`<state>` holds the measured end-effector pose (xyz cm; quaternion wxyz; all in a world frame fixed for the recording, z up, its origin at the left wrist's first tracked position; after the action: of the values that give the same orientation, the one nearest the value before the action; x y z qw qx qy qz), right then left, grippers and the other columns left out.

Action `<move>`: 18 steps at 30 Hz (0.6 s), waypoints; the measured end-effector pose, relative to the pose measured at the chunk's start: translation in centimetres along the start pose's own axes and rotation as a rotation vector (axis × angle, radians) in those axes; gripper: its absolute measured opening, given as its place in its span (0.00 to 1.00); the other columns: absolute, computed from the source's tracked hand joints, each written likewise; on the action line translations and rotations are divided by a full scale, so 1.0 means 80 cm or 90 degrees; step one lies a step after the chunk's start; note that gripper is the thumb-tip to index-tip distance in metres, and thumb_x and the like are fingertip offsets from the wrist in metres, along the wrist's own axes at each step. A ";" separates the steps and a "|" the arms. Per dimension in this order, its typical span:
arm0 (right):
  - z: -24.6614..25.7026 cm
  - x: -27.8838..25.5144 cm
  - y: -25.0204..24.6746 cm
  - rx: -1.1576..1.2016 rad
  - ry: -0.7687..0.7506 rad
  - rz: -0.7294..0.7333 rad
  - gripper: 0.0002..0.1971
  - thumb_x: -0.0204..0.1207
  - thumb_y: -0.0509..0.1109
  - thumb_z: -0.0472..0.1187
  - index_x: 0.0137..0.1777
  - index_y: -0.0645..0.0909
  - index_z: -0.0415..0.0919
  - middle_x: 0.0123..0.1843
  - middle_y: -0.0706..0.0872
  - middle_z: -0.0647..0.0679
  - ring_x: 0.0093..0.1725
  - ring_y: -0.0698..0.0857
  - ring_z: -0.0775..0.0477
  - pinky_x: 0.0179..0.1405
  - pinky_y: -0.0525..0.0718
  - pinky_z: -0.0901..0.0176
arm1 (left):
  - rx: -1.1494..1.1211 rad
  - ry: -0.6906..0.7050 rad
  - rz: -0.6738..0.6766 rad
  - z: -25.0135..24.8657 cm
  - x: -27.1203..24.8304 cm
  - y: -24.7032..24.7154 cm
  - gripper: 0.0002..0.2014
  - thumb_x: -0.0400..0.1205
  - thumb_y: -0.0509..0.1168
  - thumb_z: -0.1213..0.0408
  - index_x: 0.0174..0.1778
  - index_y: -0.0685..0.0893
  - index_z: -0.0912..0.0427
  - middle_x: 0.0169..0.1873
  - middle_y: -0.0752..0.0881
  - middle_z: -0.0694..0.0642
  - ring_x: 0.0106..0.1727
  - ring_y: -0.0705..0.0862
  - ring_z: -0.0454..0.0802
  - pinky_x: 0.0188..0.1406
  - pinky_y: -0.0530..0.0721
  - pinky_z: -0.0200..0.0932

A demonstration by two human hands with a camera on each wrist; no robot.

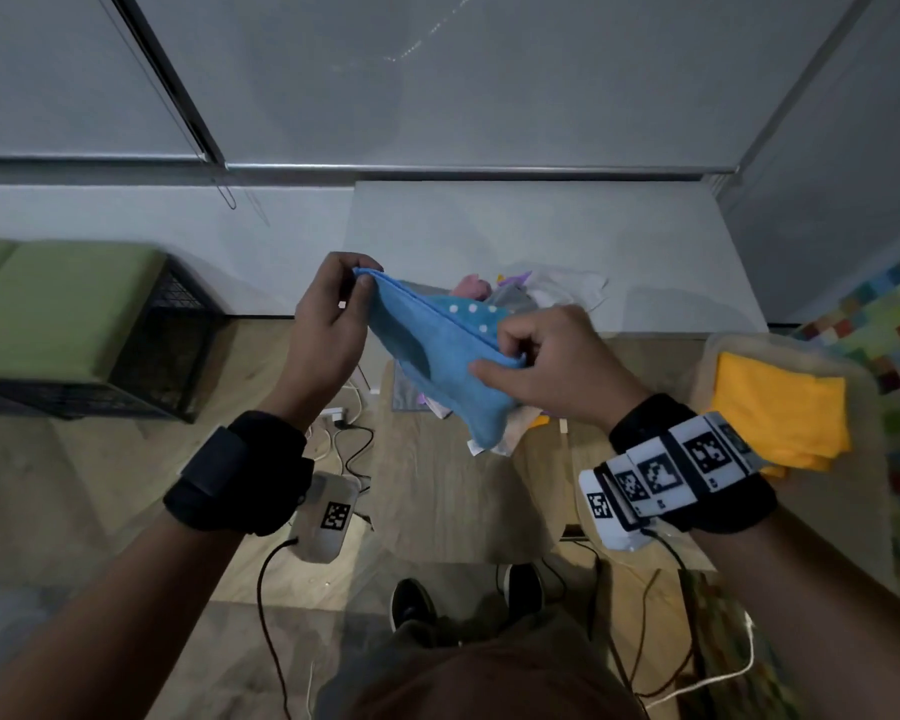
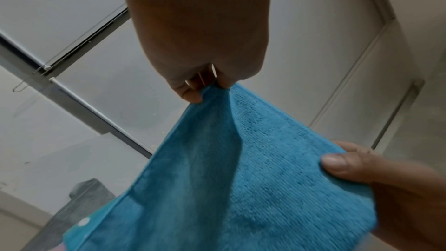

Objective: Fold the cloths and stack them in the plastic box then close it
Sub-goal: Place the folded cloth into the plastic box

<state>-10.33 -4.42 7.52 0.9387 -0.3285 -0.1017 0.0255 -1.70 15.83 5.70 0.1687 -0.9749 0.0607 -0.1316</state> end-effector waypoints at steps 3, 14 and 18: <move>0.006 -0.010 0.040 0.072 0.013 0.099 0.23 0.71 0.78 0.37 0.23 0.67 0.42 0.22 0.67 0.54 0.23 0.66 0.60 0.26 0.65 0.67 | 0.012 0.003 0.018 -0.006 0.005 0.002 0.08 0.87 0.58 0.66 0.53 0.82 0.57 0.46 0.84 0.42 0.48 0.80 0.38 0.48 0.78 0.35; -0.160 -0.105 0.071 -0.068 0.273 0.161 0.23 0.69 0.73 0.40 0.22 0.60 0.42 0.23 0.63 0.50 0.24 0.66 0.54 0.28 0.66 0.55 | 0.184 -0.045 0.379 0.065 0.001 0.206 0.10 0.76 0.65 0.71 0.46 0.88 0.53 0.42 0.90 0.56 0.44 0.87 0.50 0.49 0.81 0.41; -0.261 -0.159 0.092 -0.158 0.420 0.250 0.24 0.73 0.70 0.42 0.21 0.61 0.41 0.22 0.65 0.47 0.23 0.67 0.50 0.23 0.64 0.57 | 0.288 -0.067 0.482 0.131 -0.029 0.302 0.09 0.77 0.68 0.71 0.49 0.90 0.58 0.45 0.90 0.57 0.46 0.87 0.55 0.52 0.83 0.45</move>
<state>-18.31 -12.90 -15.17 0.8513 -0.4430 0.2679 0.0852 -2.83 -3.11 -12.67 0.4172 -0.8279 0.3742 -0.0206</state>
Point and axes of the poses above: each hand's wrist, its own x-axis towards the middle knuckle, its own y-axis out of the palm, z = x × y, the point moved 9 cm from there along x, towards the middle knuckle
